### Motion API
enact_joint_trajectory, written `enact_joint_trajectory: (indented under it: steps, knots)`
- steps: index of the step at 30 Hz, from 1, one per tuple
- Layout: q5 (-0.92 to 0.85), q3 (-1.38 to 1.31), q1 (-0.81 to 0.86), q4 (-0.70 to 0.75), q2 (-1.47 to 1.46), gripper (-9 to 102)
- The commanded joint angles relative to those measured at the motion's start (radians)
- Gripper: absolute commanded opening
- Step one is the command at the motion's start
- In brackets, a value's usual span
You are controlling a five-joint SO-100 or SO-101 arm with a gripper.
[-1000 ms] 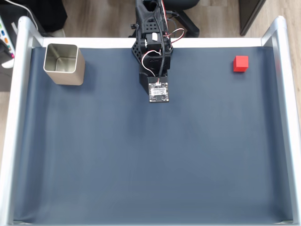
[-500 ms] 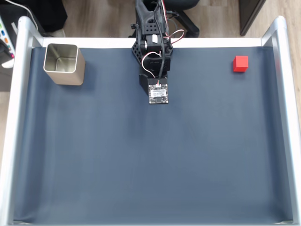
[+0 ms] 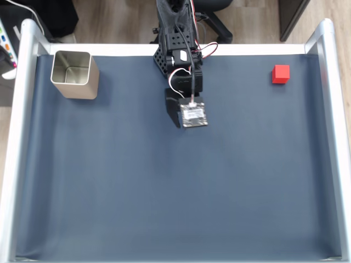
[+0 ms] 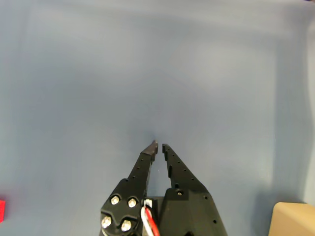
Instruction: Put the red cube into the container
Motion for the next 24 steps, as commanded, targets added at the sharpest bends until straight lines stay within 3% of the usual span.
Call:
enact_joint_trajectory:
  steps: [1, 8, 16, 24]
  knots:
    - [0.014, -0.183, -0.029, 0.032, -0.101, 0]
    - [-0.017, -0.466, -0.163, 0.261, -0.236, 0]
    - [-0.015, -0.591, -0.419, 0.502, -0.27, 0]
    - [0.095, -0.746, -0.741, 0.551, -0.38, 0]
